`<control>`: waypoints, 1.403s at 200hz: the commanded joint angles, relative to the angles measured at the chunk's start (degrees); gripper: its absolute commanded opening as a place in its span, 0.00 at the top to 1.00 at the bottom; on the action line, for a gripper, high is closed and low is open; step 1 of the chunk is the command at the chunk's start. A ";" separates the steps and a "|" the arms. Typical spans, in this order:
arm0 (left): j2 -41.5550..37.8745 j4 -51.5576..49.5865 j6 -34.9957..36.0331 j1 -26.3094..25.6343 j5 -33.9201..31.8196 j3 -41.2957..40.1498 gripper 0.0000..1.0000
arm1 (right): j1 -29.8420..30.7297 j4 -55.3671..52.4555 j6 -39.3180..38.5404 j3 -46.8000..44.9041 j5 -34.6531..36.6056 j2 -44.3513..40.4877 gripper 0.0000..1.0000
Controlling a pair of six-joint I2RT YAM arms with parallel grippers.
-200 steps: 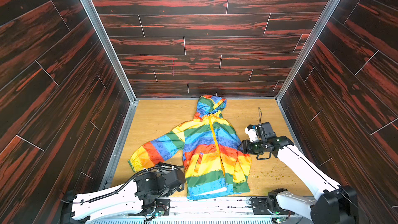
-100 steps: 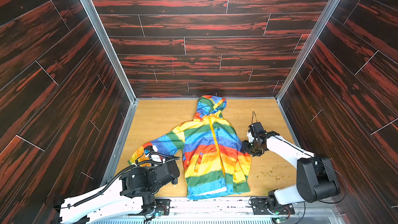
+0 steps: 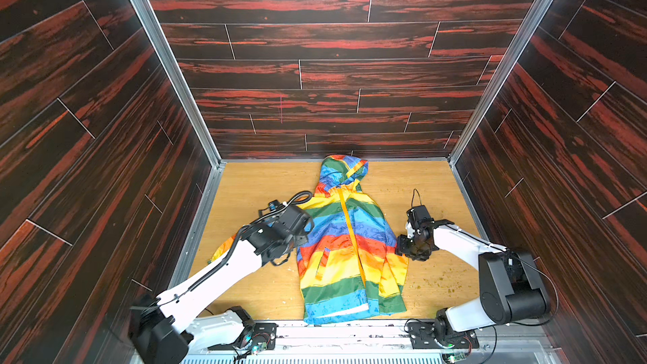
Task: Unzip the jacket
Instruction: Flatten out the jacket at the center of the board.
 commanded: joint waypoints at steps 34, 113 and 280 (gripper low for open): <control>8.39 9.99 -2.35 2.27 10.18 -0.37 0.51 | 2.64 0.68 0.50 1.29 2.88 5.62 0.67; 23.54 23.71 -10.30 9.84 22.06 -4.34 0.92 | 3.07 -17.42 -5.36 15.43 29.56 2.26 1.00; 20.60 17.61 8.09 24.96 17.70 -13.00 1.00 | 7.69 33.34 -81.31 8.11 62.59 -8.35 1.00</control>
